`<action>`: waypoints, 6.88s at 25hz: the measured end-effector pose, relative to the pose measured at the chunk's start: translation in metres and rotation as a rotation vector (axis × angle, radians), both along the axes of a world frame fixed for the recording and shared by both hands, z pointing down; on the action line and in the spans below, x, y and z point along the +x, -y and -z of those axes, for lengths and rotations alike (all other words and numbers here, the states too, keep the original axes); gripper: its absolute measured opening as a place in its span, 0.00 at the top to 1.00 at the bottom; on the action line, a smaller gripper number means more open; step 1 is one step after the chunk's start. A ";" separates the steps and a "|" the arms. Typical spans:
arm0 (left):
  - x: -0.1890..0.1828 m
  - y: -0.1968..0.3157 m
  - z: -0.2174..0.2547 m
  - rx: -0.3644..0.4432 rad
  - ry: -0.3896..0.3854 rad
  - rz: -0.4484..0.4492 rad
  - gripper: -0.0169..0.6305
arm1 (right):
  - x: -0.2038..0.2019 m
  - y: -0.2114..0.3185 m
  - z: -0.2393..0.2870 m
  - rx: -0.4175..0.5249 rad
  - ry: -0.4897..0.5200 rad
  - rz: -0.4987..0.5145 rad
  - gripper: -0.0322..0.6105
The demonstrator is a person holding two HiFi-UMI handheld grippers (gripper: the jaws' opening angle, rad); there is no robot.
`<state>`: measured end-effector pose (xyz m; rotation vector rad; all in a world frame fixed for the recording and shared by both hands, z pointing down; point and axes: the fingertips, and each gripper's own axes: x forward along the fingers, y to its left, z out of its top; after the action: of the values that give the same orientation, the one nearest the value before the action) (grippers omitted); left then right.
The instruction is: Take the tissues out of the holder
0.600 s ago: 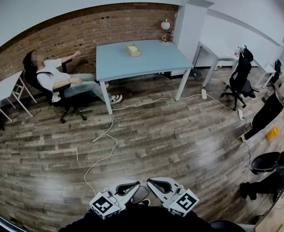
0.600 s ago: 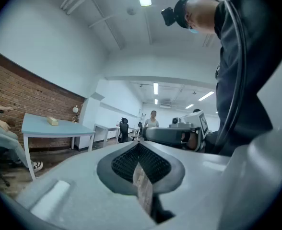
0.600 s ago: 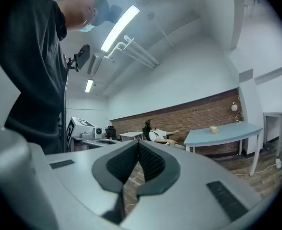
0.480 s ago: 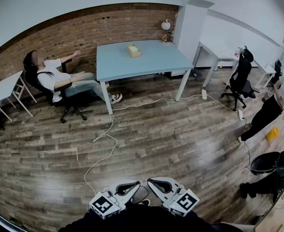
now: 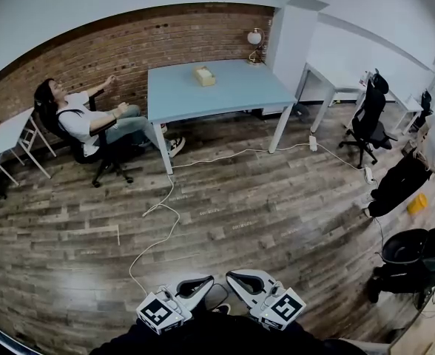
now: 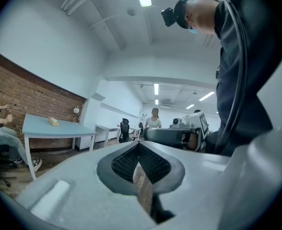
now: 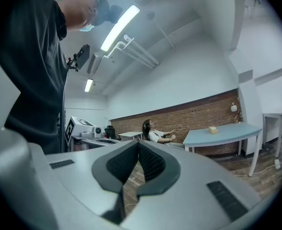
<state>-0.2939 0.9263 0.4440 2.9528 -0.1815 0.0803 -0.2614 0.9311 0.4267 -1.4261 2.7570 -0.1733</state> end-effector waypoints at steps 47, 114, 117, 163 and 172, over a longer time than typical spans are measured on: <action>-0.015 0.256 0.029 0.006 -0.078 -0.029 0.98 | -0.009 0.247 0.023 -0.021 -0.029 -0.088 0.94; 0.239 0.536 0.018 0.022 -0.014 0.105 0.98 | 0.233 0.541 0.020 -0.008 -0.022 0.072 0.94; 0.238 0.563 0.021 0.017 -0.019 0.091 0.98 | 0.230 0.567 0.023 -0.008 -0.026 0.059 0.94; 0.244 0.805 0.024 0.024 -0.028 0.138 0.98 | 0.251 0.809 0.012 -0.033 -0.063 0.064 0.94; 0.292 0.853 0.029 0.016 -0.017 0.183 0.98 | 0.301 0.860 0.016 -0.028 -0.061 0.107 0.94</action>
<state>-0.0017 0.0730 0.4150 2.9361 -0.4499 0.0293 0.0397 0.0711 0.4108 -1.3121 2.8929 -0.1756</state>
